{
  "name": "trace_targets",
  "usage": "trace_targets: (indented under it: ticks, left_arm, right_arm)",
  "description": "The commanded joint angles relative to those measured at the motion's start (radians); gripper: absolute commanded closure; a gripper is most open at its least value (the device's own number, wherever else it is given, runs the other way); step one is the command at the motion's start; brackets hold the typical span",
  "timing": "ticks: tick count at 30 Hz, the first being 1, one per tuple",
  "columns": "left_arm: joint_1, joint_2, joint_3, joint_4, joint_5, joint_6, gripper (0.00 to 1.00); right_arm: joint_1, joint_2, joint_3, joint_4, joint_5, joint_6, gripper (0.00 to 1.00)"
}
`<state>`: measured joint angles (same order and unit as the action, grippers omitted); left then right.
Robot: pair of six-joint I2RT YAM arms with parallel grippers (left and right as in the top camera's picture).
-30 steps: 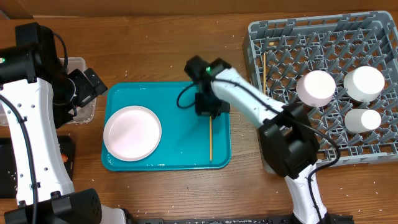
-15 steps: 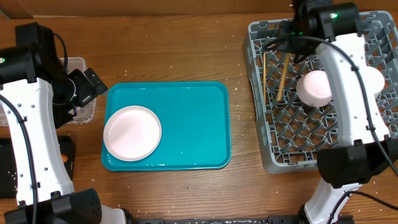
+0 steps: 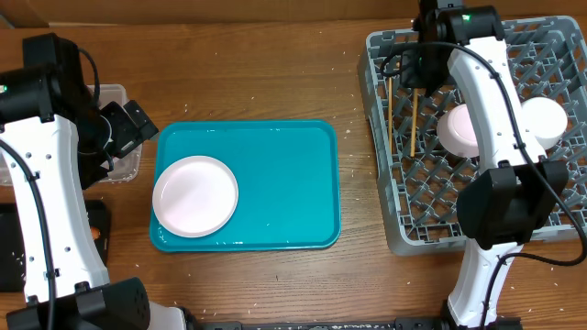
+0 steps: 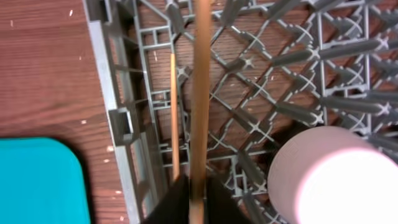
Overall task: Sort waste into correct bins and load items into the dishwasher
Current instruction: 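Open the right gripper and raise it out of the rack, then move the right gripper left to the white plate's edge on the tray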
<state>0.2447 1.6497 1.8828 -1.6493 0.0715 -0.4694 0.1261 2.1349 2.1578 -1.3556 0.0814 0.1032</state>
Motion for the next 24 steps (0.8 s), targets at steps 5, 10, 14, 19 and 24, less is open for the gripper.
trace_targets:
  ticks: [5, 10, 14, 19, 24]
  left_arm:
    - [0.004, 0.002, -0.004, 0.002, -0.001, -0.010, 0.00]
    - [0.003, 0.002, -0.004, 0.002, -0.001, -0.010, 0.00]
    - [0.004, 0.002, -0.004, 0.002, -0.001, -0.010, 0.00]
    - [0.004, 0.002, -0.004, 0.002, 0.000, -0.010, 0.00]
    - [0.004, 0.002, -0.004, 0.002, -0.001, -0.010, 0.00]
  right_arm:
    - [0.004, 0.001, 0.001, -0.023, -0.070, -0.002, 0.49]
    - [0.008, 0.001, 0.002, -0.061, -0.164, 0.005, 0.39]
    - [0.053, 0.000, 0.002, -0.083, -0.328, 0.005, 0.42]
    - [0.268, 0.000, 0.002, -0.021, -0.397, 0.097, 0.41]
    - [0.499, 0.028, 0.001, 0.092, -0.278, 0.280, 0.26]
